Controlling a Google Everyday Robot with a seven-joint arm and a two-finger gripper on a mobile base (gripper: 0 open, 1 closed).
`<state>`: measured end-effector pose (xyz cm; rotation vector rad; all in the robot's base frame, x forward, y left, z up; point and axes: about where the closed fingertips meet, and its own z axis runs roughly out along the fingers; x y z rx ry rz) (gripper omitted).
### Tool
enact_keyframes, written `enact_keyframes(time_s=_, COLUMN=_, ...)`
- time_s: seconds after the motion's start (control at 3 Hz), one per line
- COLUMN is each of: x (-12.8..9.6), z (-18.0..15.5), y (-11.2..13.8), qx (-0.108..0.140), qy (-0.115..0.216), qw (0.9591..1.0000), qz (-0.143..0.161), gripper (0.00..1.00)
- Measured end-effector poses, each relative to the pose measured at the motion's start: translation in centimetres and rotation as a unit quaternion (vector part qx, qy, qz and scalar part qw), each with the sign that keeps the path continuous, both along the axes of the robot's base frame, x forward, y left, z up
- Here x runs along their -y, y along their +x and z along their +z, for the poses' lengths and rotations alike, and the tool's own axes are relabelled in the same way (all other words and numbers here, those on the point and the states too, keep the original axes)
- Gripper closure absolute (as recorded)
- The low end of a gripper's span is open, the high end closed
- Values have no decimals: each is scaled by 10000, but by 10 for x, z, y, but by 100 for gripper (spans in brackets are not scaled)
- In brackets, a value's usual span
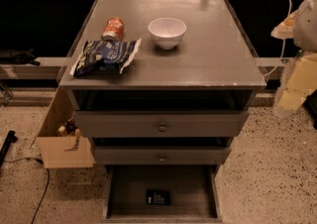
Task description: Pick rxbar blueberry from bottom drawer and place on counter
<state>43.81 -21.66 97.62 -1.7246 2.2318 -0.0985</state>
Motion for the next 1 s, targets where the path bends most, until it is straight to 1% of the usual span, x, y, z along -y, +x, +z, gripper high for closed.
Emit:
enact_keyframes(time_s=0.33, x=0, z=0, y=0, qx=0, qy=0, qw=10000, qz=0, gripper=0)
enact_keyframes(time_s=0.67, x=14, z=-3, y=-3, qx=37, qy=469, qw=9988, qz=-159, gripper=0)
enact_keyframes(time_s=1.0, x=55, z=-27, y=-11, qx=128, qy=1353, qw=9892, qz=-552, gripper=0)
